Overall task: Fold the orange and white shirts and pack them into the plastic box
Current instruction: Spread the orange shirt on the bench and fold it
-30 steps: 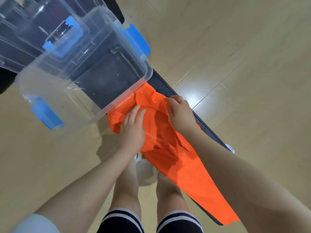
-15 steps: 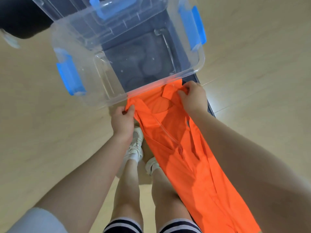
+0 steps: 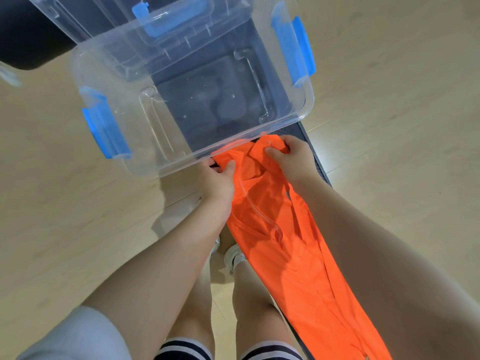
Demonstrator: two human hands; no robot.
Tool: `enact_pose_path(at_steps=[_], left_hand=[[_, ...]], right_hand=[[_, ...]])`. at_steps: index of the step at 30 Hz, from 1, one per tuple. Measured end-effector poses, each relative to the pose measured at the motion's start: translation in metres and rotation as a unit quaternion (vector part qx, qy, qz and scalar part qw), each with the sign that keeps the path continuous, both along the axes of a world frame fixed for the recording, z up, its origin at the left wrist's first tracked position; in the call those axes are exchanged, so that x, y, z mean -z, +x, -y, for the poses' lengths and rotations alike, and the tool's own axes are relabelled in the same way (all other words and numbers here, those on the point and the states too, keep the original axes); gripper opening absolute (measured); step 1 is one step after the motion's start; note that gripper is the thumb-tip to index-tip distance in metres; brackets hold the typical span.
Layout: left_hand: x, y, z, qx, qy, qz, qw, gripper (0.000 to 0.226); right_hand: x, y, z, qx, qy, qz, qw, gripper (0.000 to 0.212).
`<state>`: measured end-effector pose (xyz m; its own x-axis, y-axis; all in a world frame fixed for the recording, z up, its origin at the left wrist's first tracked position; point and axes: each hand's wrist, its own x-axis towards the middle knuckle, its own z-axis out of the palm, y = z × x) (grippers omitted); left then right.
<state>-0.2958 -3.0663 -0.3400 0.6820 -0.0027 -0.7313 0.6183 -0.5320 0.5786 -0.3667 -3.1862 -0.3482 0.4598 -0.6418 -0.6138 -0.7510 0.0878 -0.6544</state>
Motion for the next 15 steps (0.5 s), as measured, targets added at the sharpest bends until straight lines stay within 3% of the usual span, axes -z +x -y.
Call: enact_pose_path(at_steps=[1,3,5,7,9,12,15], left_hand=[[-0.003,-0.001,0.004,0.009,0.004,-0.014,1.000,0.017],[-0.009,-0.002,0.007,0.040,-0.001,-0.040,0.998,0.013],[-0.023,-0.005,0.003,0.076,-0.068,-0.055,0.993,0.005],[-0.040,-0.007,-0.010,0.135,-0.146,-0.052,0.979,0.011],[-0.060,-0.005,-0.025,0.202,-0.182,-0.046,0.961,0.012],[-0.087,0.005,-0.039,0.241,-0.210,-0.045,0.947,0.018],[-0.109,0.022,-0.040,0.271,-0.196,-0.012,0.942,0.024]], right_hand=[[-0.003,-0.004,0.000,0.000,0.003,0.009,1.000,0.008],[-0.010,-0.016,0.002,-0.007,-0.006,0.027,1.000,0.026],[-0.021,-0.030,0.005,-0.029,-0.022,0.037,0.999,0.029],[-0.035,-0.043,0.010,-0.053,-0.038,0.037,0.997,0.026],[-0.054,-0.051,0.014,-0.061,-0.029,0.039,0.997,0.026],[-0.088,-0.050,0.022,-0.102,-0.061,0.027,0.992,0.042],[-0.113,-0.033,0.026,-0.150,-0.115,0.011,0.982,0.027]])
